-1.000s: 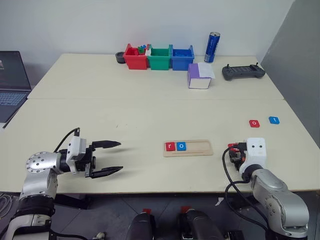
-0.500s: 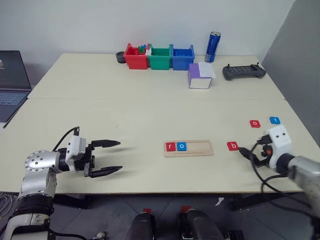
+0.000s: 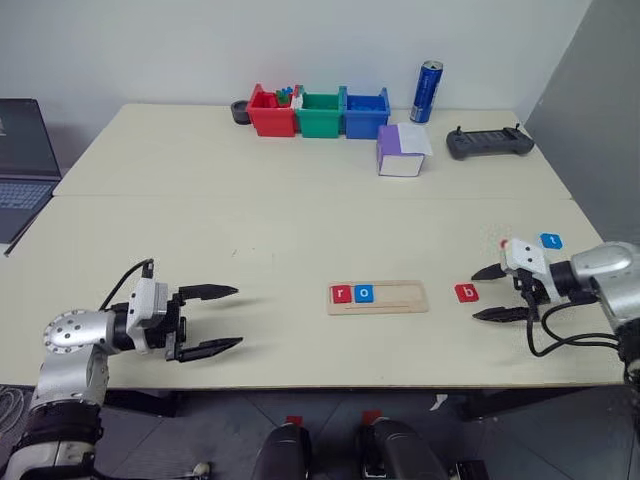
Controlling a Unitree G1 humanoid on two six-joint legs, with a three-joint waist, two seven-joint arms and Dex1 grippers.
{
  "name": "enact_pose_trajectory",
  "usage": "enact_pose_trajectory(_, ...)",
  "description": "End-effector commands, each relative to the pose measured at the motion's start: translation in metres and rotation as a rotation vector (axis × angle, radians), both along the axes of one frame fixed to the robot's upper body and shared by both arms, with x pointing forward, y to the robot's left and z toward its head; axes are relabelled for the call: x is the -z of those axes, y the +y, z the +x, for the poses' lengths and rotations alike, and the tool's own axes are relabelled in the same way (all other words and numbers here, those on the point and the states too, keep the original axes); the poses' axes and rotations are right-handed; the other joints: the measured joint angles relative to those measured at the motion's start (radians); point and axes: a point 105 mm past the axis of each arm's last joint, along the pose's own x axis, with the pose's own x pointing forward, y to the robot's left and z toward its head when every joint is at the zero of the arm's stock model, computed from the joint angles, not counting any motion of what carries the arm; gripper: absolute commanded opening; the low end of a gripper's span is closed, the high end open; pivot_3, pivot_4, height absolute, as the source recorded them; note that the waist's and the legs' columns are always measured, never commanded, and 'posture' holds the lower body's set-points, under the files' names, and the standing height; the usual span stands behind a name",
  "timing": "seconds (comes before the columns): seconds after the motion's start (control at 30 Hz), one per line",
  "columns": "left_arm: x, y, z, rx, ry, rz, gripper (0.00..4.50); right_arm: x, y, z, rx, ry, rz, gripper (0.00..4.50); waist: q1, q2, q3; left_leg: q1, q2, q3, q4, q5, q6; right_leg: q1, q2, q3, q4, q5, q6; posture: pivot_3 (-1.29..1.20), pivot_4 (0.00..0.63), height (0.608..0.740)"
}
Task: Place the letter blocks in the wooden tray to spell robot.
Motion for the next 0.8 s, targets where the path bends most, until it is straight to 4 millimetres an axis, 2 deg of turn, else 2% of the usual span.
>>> enact_pose_trajectory(0.03,-0.013,0.004,-0.001,-0.016,-0.050,0.007,4.50,0.002,-0.005,0.002,-0.042,0.006,-0.054,4.43,0.000,0.000,0.000,0.000,0.000,0.000,0.000,0.000,0.000,0.000,0.000,0.000,0.001,0.000,0.000,0.00,0.150,0.740)
enact_pose_trajectory(0.07,-0.014,0.004,-0.002,-0.018,-0.052,0.008,4.50,0.004,-0.004,0.003,-0.044,0.015,-0.054,4.43,0.000,0.000,0.000,0.001,0.000,0.000,0.001,0.000,0.000,0.000,0.000,0.000,0.002,0.000,0.000,0.00,0.150,0.740)
enact_pose_trajectory(0.17,-0.015,0.005,-0.002,-0.029,-0.058,0.011,4.50,0.011,-0.003,0.003,-0.056,0.044,-0.061,3.86,0.000,0.000,0.000,0.002,0.000,0.001,0.002,0.000,0.000,0.001,-0.001,0.001,0.004,0.000,0.000,0.00,0.150,0.740)
enact_pose_trajectory(0.33,-0.014,0.007,-0.004,-0.040,-0.056,0.018,4.50,0.009,-0.003,0.004,-0.064,0.042,-0.054,2.08,0.000,-0.001,-0.001,0.004,0.000,0.001,0.002,0.000,0.000,0.001,-0.001,0.001,0.007,-0.001,-0.002,0.00,0.150,0.740)
enact_pose_trajectory(0.4,-0.013,0.007,-0.004,-0.038,-0.052,0.023,4.50,0.000,0.000,0.009,-0.062,0.009,-0.043,1.46,0.001,-0.001,-0.001,0.004,0.000,0.001,0.002,0.000,0.000,0.001,-0.001,0.001,0.008,-0.002,-0.003,0.00,0.150,0.740)
enact_pose_trajectory(0.5,-0.013,0.005,-0.002,-0.027,-0.051,0.022,4.50,-0.030,0.022,0.021,-0.069,-0.042,0.045,1.45,-0.002,0.000,0.000,0.004,0.000,0.001,0.002,0.000,0.000,0.001,-0.001,0.001,0.009,-0.002,-0.003,0.00,0.150,0.740)
enact_pose_trajectory(0.57,-0.014,0.002,0.000,-0.015,-0.053,0.022,4.50,-0.040,0.039,0.023,-0.104,-0.070,0.034,1.45,-0.004,0.000,0.000,0.004,0.000,0.001,0.002,0.001,-0.001,0.000,-0.001,0.001,0.010,-0.002,-0.003,0.00,0.150,0.740)
enact_pose_trajectory(0.7,-0.015,-0.003,0.004,0.006,-0.058,0.025,4.50,-0.048,0.089,0.012,-0.227,-0.082,0.087,1.45,-0.006,0.001,0.000,0.004,0.001,0.000,0.001,0.001,-0.002,-0.001,-0.001,0.000,0.011,-0.002,-0.004,0.00,0.150,0.740)
enact_pose_trajectory(0.8,-0.015,-0.005,0.005,0.009,-0.058,0.024,4.50,-0.042,0.104,0.012,-0.221,-0.062,0.076,1.45,-0.004,0.001,0.000,0.003,0.001,0.000,0.001,0.001,-0.002,-0.001,-0.001,-0.001,0.011,-0.002,-0.004,0.00,0.150,0.740)
